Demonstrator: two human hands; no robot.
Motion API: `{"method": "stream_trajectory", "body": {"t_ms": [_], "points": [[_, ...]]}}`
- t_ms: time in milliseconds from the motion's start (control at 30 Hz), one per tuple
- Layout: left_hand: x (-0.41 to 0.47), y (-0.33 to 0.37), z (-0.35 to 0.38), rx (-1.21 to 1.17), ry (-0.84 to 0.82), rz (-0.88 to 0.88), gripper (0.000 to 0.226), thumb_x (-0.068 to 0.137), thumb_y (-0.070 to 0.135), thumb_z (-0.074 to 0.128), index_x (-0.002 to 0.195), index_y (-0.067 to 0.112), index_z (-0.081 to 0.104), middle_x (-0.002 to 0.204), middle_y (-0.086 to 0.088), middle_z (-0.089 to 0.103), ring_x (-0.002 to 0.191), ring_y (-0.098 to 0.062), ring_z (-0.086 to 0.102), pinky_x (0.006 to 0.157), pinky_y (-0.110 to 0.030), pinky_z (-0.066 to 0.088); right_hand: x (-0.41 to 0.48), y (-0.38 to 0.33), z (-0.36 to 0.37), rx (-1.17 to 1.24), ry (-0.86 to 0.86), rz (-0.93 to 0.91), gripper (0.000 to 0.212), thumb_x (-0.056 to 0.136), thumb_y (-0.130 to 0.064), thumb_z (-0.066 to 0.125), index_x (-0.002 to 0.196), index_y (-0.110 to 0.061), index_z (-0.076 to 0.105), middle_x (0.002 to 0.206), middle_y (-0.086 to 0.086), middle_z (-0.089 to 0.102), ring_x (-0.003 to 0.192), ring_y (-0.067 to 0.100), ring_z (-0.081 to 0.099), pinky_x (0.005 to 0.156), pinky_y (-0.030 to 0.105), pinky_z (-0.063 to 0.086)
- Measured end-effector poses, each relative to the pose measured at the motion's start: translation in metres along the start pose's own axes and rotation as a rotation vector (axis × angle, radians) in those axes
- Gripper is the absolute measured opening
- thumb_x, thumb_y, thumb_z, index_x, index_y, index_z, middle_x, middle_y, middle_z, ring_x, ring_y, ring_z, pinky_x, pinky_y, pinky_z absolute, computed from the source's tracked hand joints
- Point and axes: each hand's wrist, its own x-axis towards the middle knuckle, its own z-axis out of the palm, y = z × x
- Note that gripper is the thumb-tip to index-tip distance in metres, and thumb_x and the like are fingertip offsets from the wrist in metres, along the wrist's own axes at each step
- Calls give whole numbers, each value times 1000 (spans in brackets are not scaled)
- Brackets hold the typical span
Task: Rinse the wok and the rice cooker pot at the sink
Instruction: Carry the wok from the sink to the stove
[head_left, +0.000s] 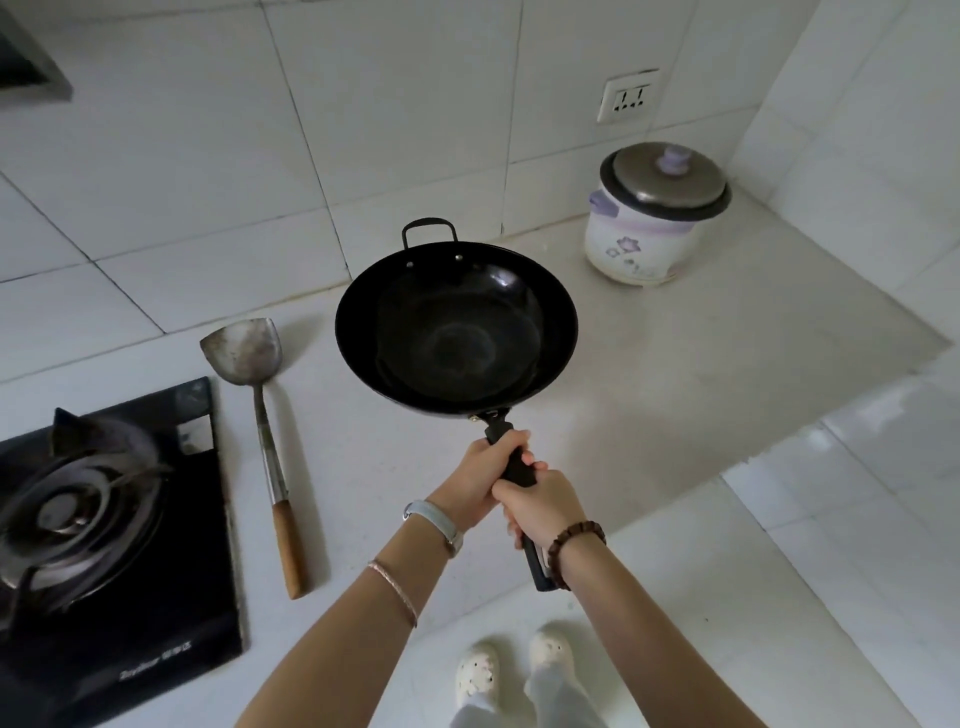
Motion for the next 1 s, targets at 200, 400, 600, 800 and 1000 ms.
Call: {"method": "stream_trajectory", "body": {"t_ms": [200,400,600,800,1000], "points": [[21,12,7,-53,33,16,20,95,13,57,76,9,52,62,-4,53,64,-19,60,75,-32,54,23,-15,-12,-43,-52,-8,7,82,-13,58,78,-8,55,50,2,53,43,16,52,47,26,47],[34,17,10,-96,66,19,20,94,12,57,75,9,51,62,-4,52,63,-19,58,77,-33,52,40,-21,-18,-86,-75,-9,7,82,-14,58,78,-8,57,51,3,55,42,16,53,48,26,50],[39,13,9,-128,75,11,21,95,12,57,76,8,50,61,-4,51,61,-19,59,76,-33,52,45,-19,-19,-94,-101,3,7,82,-13,59,81,-7,57,54,3,55,43,15,53,45,24,48],[39,11,8,-118,61,-16,18,95,18,59,83,6,53,66,-7,57,66,-22,63,83,-35,53,49,-13,-25,-100,-168,3,10,85,-15,57,82,-6,59,51,2,55,41,11,52,43,22,46],[38,-9,6,-13,159,7,17,96,18,56,102,3,53,82,-13,72,85,-31,69,83,-38,58,54,8,-26,-85,-269,2,12,86,-10,54,93,-2,60,57,3,57,47,13,58,52,26,52]]}}
